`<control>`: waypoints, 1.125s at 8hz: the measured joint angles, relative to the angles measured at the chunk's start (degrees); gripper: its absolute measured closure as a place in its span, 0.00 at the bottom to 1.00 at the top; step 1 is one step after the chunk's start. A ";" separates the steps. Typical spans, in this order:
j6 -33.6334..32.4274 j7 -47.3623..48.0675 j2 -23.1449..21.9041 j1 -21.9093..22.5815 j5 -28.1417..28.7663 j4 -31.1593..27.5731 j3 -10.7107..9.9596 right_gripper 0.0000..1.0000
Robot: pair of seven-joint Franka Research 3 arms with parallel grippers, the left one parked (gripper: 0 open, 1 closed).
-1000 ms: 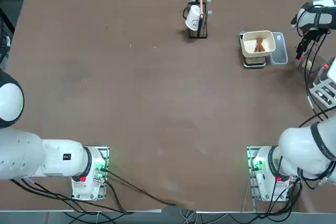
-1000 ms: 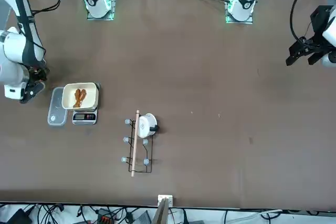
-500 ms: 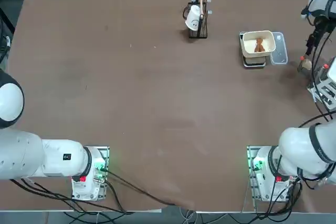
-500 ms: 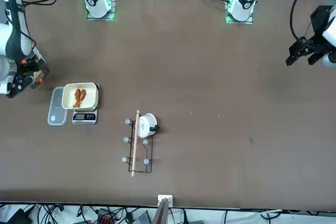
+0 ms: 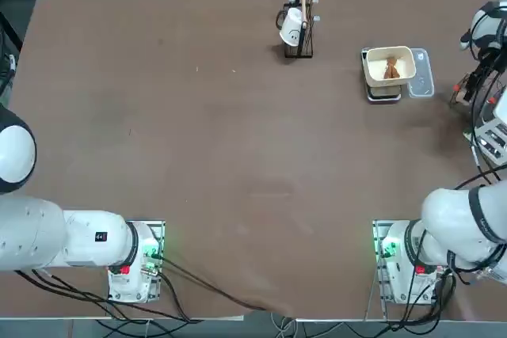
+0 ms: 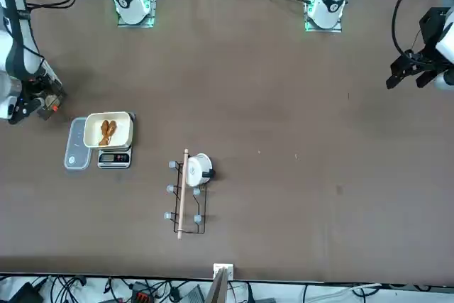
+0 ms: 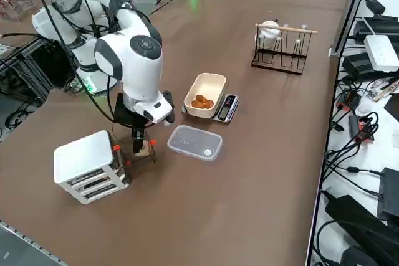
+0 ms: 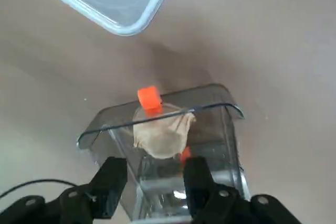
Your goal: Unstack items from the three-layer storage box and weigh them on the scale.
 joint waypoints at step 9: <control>9.30 0.02 2.25 -1.42 0.00 -2.61 0.00 0.44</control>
